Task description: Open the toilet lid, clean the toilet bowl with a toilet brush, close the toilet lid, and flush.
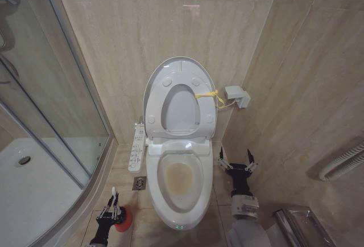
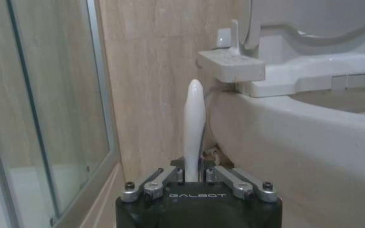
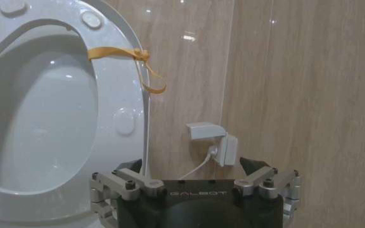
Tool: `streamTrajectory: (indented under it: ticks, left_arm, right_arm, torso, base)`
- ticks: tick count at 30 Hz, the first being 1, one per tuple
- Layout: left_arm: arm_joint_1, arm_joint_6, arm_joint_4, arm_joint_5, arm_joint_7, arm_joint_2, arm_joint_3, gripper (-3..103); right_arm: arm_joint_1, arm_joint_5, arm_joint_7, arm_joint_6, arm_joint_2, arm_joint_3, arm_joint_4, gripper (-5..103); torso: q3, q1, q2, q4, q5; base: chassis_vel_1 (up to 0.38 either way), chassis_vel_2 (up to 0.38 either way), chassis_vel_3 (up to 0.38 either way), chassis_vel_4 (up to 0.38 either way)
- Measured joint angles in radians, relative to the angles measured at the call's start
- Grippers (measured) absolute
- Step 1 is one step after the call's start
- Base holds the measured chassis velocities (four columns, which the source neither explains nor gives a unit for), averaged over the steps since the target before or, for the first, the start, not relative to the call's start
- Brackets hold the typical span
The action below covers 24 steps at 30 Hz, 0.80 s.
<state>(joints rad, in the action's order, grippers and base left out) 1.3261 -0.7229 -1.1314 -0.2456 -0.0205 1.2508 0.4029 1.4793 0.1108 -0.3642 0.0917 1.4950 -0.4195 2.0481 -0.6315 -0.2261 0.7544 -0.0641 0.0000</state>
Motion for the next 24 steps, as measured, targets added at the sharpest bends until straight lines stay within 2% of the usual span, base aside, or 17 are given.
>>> streamTrajectory:
  ticks: [4,8,14,19,24]
  left_arm:
    - [-0.021,-0.015,0.055,0.010,-0.002,0.006,-0.009,15]
    - [-0.073,-0.077,0.183,0.061,-0.022,0.013,-0.011,15]
    - [-0.147,-0.097,0.297,0.031,-0.062,0.013,-0.040,15]
    - [-0.157,-0.097,0.315,-0.005,-0.091,0.021,-0.056,15]
    - [-0.132,-0.094,0.287,-0.019,-0.094,0.022,-0.059,15]
  right_arm:
    - [0.000,0.000,0.000,0.000,0.000,0.000,0.000,100]
    - [0.000,0.000,0.000,0.000,0.000,0.000,0.000,100]
    - [0.000,0.000,0.000,0.000,0.000,0.000,0.000,100]
    - [0.000,0.000,0.000,0.000,0.000,0.000,0.000,100]
    - [0.000,0.000,0.000,0.000,0.000,0.000,0.000,100]
  torso:
    - [0.000,0.000,0.000,0.0001,0.0000]
    - [0.000,0.000,0.000,0.0002,-0.0001]
    - [0.000,0.000,0.000,-0.0001,0.0002]
    - [0.000,0.000,0.000,0.0000,0.0002]
    - [0.000,0.000,0.000,0.0000,0.0000]
  base:
    - [0.000,0.000,0.000,0.000]
    - [0.000,0.000,0.000,0.000]
    - [0.000,0.000,0.000,0.000]
    - [0.000,0.000,0.000,0.000]
    - [0.000,0.000,0.000,0.000]
